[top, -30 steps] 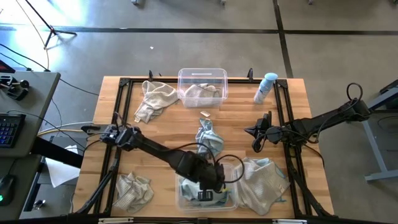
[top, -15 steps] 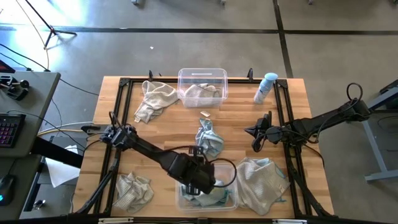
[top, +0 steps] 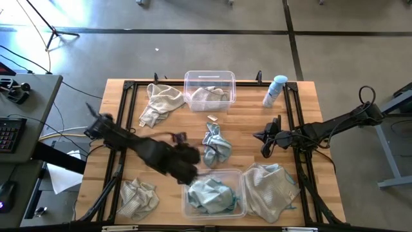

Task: Sort microfiber towel by color & place in baskets
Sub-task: Put the bottom right white towel into the top transparent bin

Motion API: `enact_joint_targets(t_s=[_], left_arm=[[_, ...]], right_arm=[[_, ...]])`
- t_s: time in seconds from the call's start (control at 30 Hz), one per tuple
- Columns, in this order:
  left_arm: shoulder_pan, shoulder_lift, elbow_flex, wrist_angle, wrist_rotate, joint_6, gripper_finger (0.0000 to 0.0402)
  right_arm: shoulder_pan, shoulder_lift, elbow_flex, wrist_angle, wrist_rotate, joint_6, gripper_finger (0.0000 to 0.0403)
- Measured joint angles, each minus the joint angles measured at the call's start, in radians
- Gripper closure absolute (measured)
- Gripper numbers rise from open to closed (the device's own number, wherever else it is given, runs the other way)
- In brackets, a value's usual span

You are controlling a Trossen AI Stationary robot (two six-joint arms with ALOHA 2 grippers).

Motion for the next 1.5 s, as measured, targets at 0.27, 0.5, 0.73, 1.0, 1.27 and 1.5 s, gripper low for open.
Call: enact_joint_targets(t_s=[0.27,0.5,0.73,1.0,1.27,1.5], left_arm=[[0.008,-0.419,-0.501,0.343,0.002,-0.014,0.0268],[0.010,-0.713,-0.886,0.584,-0.001,-0.050,0.0268],[0.010,-0.899,-1.152,0.737,-0.001,-0.165,0.0268],[0.010,-0.938,-1.281,0.842,0.002,-0.228,0.0268],[0.010,-0.930,-1.295,0.883,0.002,-0.231,0.0268],[0.010,-0.930,-1.295,0.883,0.002,-0.232,0.0268]], right_arm=[[0.032,0.000,0.068,-0.051,-0.124,-0.002,0.0403],[0.092,0.065,0.298,-0.309,-0.120,0.038,0.0403],[0.194,0.280,0.587,-0.687,-0.177,0.175,0.0403],[0.325,0.532,0.766,-0.859,-0.295,0.294,0.0402],[0.409,0.672,0.768,-0.900,-0.401,0.354,0.0402],[0.438,0.755,0.767,-0.882,-0.441,0.337,0.0395]])
